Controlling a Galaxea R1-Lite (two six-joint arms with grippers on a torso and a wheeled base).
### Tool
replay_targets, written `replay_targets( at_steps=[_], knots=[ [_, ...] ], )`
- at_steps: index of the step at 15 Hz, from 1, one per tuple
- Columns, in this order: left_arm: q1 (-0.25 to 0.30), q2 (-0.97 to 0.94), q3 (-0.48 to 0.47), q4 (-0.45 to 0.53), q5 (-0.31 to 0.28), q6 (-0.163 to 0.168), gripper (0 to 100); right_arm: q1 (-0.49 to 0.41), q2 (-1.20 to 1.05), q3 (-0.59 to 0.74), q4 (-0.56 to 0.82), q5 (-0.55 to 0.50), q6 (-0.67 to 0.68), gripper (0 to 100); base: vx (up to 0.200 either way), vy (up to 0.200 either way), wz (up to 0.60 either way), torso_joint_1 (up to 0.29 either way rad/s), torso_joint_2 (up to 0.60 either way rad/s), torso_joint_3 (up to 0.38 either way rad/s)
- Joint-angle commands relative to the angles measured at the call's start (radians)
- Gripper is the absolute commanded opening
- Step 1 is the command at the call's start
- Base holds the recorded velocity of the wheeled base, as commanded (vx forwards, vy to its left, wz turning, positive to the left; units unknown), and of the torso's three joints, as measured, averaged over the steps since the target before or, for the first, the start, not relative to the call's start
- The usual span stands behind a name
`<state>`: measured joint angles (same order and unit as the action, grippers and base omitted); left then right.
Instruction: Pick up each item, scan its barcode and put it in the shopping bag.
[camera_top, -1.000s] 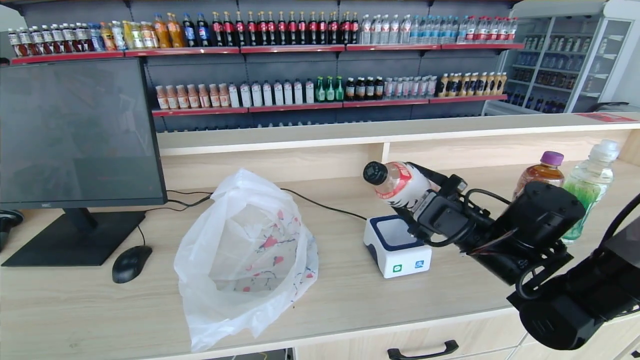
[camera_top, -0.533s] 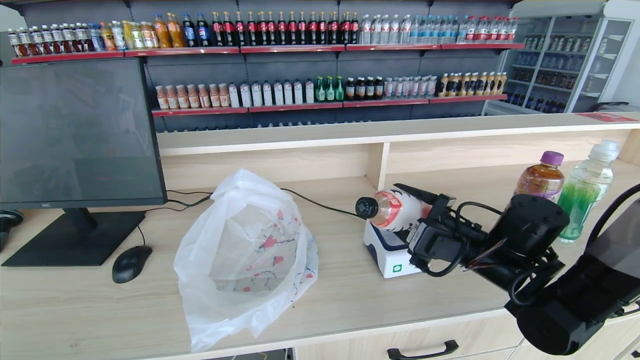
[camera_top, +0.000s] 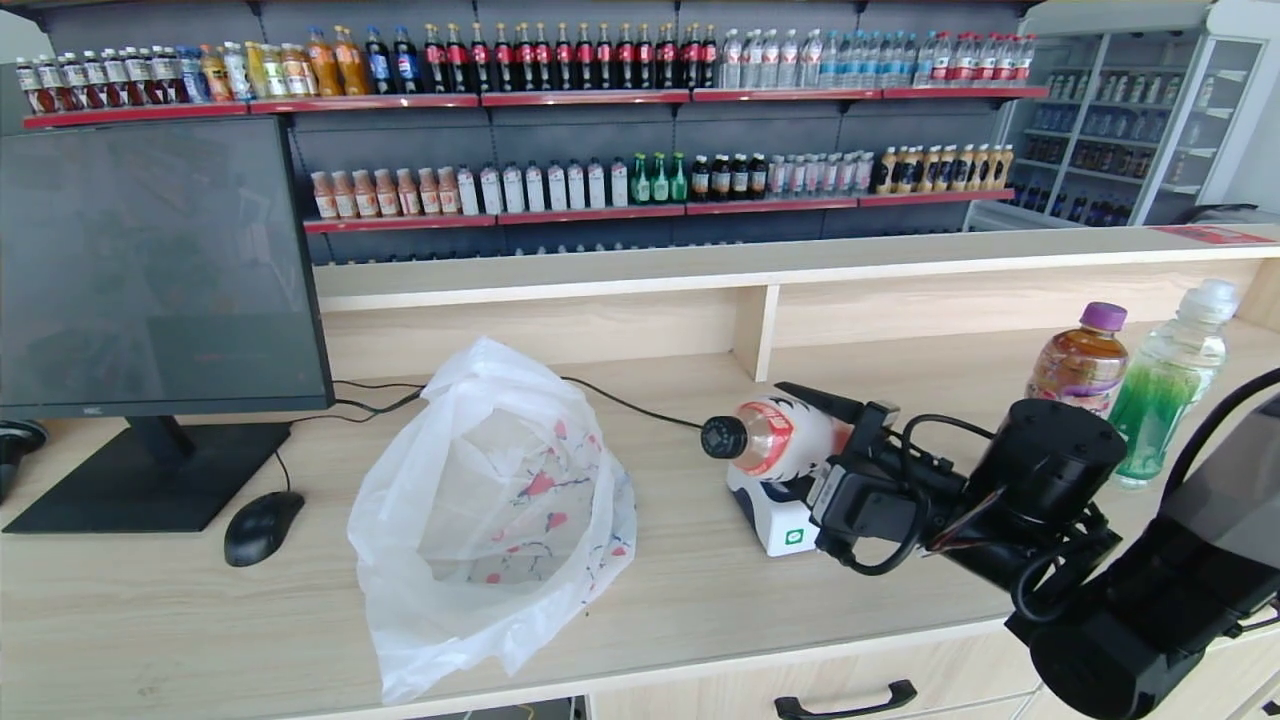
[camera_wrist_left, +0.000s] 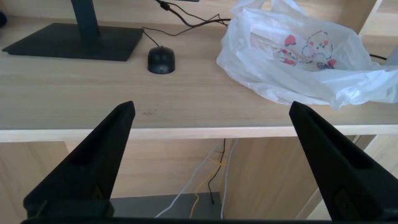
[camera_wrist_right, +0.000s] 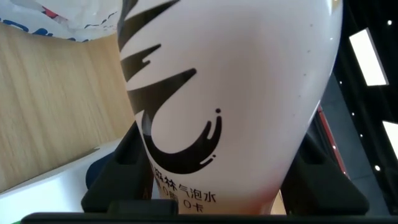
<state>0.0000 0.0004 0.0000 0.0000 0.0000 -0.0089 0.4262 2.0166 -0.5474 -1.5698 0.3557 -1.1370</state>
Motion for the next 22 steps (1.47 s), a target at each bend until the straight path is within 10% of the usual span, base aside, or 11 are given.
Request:
replay_targets(
  at_steps=[1, 22],
  knots=[
    [0.000, 0.000, 0.000, 0.000, 0.000, 0.000, 100, 0.003, 0.008, 0.000, -0.001, 0.000, -0.001, 0, 0.000, 0.000, 0.00, 0.000, 0.00, 0.000],
    [0.000, 0.000, 0.000, 0.000, 0.000, 0.000, 100, 0.045, 0.042, 0.001, -0.001, 0.002, -0.038, 0, 0.000, 0.000, 0.00, 0.000, 0.00, 0.000]
  ],
)
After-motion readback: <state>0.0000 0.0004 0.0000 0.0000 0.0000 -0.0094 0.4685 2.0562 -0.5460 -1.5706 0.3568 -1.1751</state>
